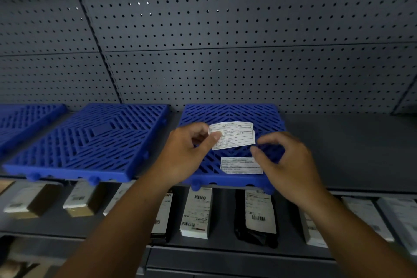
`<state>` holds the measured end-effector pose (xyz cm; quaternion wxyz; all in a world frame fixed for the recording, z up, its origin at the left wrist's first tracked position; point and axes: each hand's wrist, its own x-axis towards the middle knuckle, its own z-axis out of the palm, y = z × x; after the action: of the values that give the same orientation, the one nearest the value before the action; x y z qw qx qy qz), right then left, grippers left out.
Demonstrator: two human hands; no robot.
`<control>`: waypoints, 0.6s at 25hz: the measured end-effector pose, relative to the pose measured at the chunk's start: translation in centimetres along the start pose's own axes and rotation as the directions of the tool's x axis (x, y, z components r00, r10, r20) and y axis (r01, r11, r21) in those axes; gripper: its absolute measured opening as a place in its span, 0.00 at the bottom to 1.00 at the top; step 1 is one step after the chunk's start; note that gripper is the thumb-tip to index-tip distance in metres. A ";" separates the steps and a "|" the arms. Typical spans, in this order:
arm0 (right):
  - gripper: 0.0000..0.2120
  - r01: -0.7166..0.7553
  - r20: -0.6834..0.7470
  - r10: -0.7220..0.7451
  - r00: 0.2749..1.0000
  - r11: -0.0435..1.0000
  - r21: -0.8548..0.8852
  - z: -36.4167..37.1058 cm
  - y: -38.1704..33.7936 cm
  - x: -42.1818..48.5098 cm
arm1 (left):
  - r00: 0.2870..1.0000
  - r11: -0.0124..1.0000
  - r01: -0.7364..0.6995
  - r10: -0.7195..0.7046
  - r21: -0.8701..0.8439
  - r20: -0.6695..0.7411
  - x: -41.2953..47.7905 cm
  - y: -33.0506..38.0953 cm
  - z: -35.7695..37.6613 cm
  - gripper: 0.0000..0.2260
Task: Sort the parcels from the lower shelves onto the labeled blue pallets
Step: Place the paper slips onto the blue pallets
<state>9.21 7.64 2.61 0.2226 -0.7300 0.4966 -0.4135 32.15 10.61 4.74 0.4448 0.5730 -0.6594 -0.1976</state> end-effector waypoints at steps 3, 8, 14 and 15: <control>0.05 0.012 0.015 -0.015 1.000 0.989 0.146 -0.5 -1.6 0.5 | 1.000 1.000 0.013 -0.012 -0.006 0.010 -0.4 0.2 -0.8 0.15; 0.02 0.019 -0.017 -0.016 1.000 0.975 0.220 1.2 -3.7 0.4 | 1.000 0.999 0.005 -0.005 -0.032 0.021 -1.4 -0.6 -3.4 0.15; 0.03 0.007 -0.035 0.002 0.999 0.969 0.248 6.2 -8.5 0.4 | 0.999 0.989 0.005 -0.010 -0.147 -0.033 -2.4 -4.5 -10.4 0.11; 0.03 0.007 -0.044 0.004 0.999 0.967 0.255 7.5 -9.5 0.5 | 0.998 0.990 0.004 -0.014 -0.139 -0.068 -2.6 -5.4 -12.4 0.10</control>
<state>20.65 10.43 5.57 0.3033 -0.6863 0.4436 -0.4902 45.21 14.64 6.14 0.5051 0.5500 -0.6258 -0.2254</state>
